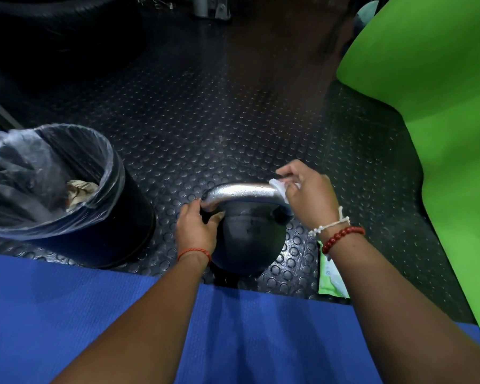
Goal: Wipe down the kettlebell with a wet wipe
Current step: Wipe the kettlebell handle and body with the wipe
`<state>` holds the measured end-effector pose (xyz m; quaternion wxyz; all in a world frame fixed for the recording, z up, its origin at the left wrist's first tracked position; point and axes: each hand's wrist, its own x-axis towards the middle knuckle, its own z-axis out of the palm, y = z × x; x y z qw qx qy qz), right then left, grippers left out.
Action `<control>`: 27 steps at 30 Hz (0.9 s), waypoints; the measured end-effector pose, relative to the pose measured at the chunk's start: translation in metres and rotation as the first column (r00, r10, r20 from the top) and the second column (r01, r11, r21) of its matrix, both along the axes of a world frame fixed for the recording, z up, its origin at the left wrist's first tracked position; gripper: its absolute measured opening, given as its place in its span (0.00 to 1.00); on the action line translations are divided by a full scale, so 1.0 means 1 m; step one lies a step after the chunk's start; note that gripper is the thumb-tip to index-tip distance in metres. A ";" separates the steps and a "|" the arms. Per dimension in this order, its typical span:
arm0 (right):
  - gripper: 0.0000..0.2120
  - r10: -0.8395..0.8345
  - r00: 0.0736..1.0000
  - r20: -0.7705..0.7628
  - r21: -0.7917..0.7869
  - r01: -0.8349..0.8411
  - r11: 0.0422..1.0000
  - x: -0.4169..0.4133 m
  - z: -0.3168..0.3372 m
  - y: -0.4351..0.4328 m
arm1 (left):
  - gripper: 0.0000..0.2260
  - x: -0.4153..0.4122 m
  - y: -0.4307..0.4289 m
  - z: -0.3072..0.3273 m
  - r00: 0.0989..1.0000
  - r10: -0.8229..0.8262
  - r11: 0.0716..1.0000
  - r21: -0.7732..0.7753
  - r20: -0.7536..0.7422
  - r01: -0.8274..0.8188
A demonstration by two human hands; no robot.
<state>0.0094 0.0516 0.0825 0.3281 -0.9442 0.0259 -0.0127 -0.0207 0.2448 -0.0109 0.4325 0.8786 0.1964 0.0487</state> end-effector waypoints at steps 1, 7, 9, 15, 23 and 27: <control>0.14 -0.012 1.000 -0.022 0.014 0.012 1.000 0.000 -0.001 0.000 | 0.10 0.000 0.000 0.000 1.000 -0.001 1.000 0.000 0.000 0.001; 0.17 -0.002 0.990 -0.139 0.047 0.008 0.999 0.004 0.008 -0.001 | 0.09 0.000 0.000 0.000 1.000 -0.006 1.000 -0.007 0.000 0.006; 0.15 0.062 0.969 -0.238 0.063 -0.049 0.997 0.011 0.016 0.000 | 0.10 0.000 0.000 0.000 1.000 -0.005 1.000 -0.004 -0.002 0.005; 0.14 0.174 0.910 -0.376 0.074 -0.157 0.985 0.028 0.027 0.003 | 0.10 0.000 0.001 0.000 1.000 -0.010 1.000 -0.006 -0.003 0.010; 0.15 0.158 0.906 -0.392 0.052 -0.150 0.987 0.031 0.024 0.001 | 0.10 0.001 0.001 -0.002 1.000 -0.017 1.000 0.008 0.004 0.017; 0.17 0.125 0.946 -0.298 0.092 -0.102 0.991 0.019 0.018 -0.002 | 0.10 0.001 0.001 -0.003 1.000 -0.021 1.000 0.015 0.004 0.021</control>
